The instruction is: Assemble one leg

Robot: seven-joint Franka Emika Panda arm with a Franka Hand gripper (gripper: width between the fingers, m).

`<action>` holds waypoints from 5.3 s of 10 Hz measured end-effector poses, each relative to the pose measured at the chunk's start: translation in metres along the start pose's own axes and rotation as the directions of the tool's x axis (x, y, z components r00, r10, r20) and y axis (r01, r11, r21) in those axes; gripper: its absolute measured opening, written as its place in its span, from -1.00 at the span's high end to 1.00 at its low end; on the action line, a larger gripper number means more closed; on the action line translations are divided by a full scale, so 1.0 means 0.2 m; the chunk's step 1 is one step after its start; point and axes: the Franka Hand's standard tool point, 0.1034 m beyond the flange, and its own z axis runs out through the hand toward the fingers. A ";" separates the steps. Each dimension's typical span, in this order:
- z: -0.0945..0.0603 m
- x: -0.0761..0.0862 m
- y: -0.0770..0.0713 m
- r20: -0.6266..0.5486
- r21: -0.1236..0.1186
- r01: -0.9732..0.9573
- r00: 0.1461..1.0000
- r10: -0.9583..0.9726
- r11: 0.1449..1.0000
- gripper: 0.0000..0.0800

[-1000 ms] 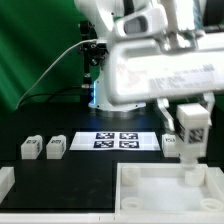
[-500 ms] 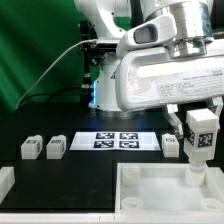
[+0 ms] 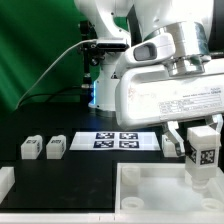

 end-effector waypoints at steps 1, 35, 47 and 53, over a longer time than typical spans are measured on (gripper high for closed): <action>0.02 -0.02 -0.03 0.004 0.005 0.000 1.000 0.000 1.000 0.27; 0.04 -0.02 -0.09 0.213 -0.008 -0.196 0.958 0.193 0.981 -0.62; 0.02 -0.13 -0.06 0.415 0.015 -0.218 0.889 0.193 0.976 -0.62; 0.11 -0.01 -0.05 0.421 -0.013 -0.256 0.876 0.237 0.967 -0.62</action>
Offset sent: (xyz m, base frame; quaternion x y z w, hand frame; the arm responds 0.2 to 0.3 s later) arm 0.0015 0.0014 -0.0113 -0.0139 0.0016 0.0020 0.9999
